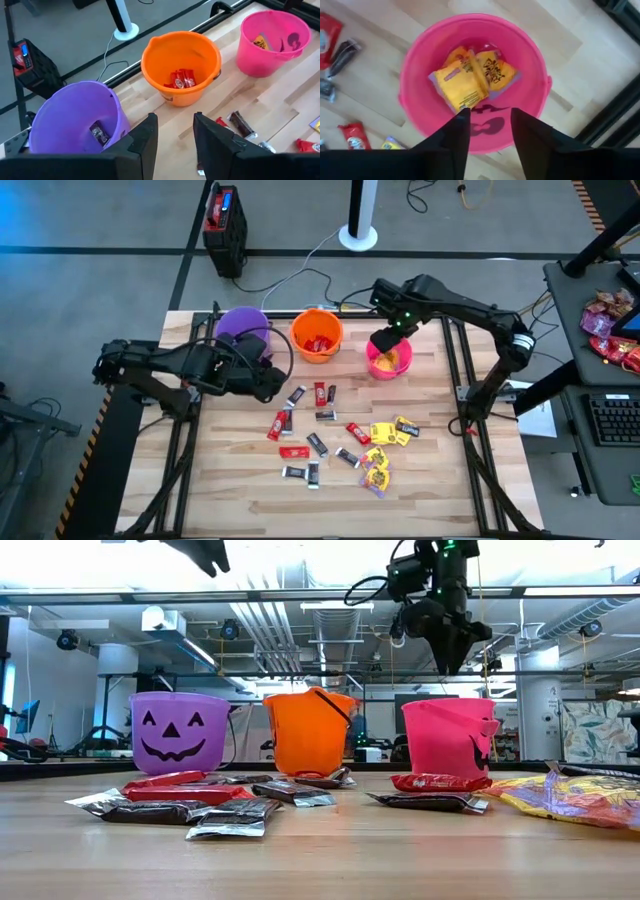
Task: Sort candy by brand, put in halloween buckets
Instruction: Put the red candy into the orange bucket
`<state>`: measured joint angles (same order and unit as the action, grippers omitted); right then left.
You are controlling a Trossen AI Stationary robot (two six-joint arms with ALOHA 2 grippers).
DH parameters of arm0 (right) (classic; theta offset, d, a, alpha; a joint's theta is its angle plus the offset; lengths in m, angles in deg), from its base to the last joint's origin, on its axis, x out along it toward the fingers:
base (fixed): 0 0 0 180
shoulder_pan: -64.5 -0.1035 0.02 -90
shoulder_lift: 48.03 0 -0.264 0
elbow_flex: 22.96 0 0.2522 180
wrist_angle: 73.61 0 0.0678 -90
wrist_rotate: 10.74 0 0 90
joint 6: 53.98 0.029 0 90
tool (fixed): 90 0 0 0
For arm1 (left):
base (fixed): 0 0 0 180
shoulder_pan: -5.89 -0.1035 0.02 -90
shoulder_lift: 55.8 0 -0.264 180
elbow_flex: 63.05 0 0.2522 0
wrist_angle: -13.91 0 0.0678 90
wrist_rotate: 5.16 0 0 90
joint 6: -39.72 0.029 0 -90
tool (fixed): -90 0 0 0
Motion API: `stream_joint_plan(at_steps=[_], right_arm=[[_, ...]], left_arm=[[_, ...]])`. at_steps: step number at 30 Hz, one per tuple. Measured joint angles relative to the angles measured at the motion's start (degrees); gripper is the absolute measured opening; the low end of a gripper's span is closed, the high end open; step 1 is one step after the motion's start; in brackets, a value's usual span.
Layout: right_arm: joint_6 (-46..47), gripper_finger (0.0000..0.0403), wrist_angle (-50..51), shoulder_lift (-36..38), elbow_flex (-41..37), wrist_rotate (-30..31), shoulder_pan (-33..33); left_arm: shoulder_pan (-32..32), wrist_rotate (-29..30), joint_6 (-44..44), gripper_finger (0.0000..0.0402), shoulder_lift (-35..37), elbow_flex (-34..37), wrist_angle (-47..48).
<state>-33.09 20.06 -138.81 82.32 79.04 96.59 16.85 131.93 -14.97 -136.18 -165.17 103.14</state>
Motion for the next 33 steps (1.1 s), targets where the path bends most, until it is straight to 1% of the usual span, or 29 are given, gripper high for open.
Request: stream_joint_plan(at_steps=[4,7,12,14,15,18,20,24,29,33], right_arm=[[-2.3,0.0158,-1.3,1.4,0.0,-4.5,-2.5],[-2.1,0.0165,-3.4,2.4,0.0,-6.6,-6.4],[2.8,0.0166,-5.5,3.3,0.0,-12.1,-14.6],[5.1,0.0167,-5.6,3.3,0.0,-12.4,-18.6],[5.5,0.0167,-5.5,3.2,0.0,-12.7,-20.7],[5.0,0.0167,-5.6,1.8,0.0,-16.4,-26.1],[5.1,0.0167,-6.2,0.2,0.0,-15.8,-29.5],[5.4,0.0167,-7.0,-3.6,-0.1,-10.9,-32.6],[4.8,0.0167,-12.5,-9.2,-2.0,-10.7,-34.3],[5.8,0.0167,-17.7,-12.6,-3.9,-10.7,-34.7]], left_arm=[[0.0,-1.6,-0.3,0.0102,0.0,0.1,1.7],[0.0,-2.6,-0.5,0.0098,0.0,0.9,2.6],[0.0,-2.9,-1.5,0.0097,0.0,1.3,4.0],[0.0,-3.1,-1.4,0.0097,0.0,1.3,4.5],[-0.1,-3.1,-1.4,0.0097,0.0,1.3,5.0],[-0.2,-3.1,-0.5,0.0097,0.1,1.3,5.7],[-0.3,-3.1,0.4,0.0097,0.1,1.3,5.7],[-0.3,-3.3,3.7,0.0097,0.2,1.3,5.3],[-0.3,-4.2,8.0,0.0097,0.3,1.3,5.2],[-0.3,-4.2,9.2,0.0097,0.4,1.3,6.1]])
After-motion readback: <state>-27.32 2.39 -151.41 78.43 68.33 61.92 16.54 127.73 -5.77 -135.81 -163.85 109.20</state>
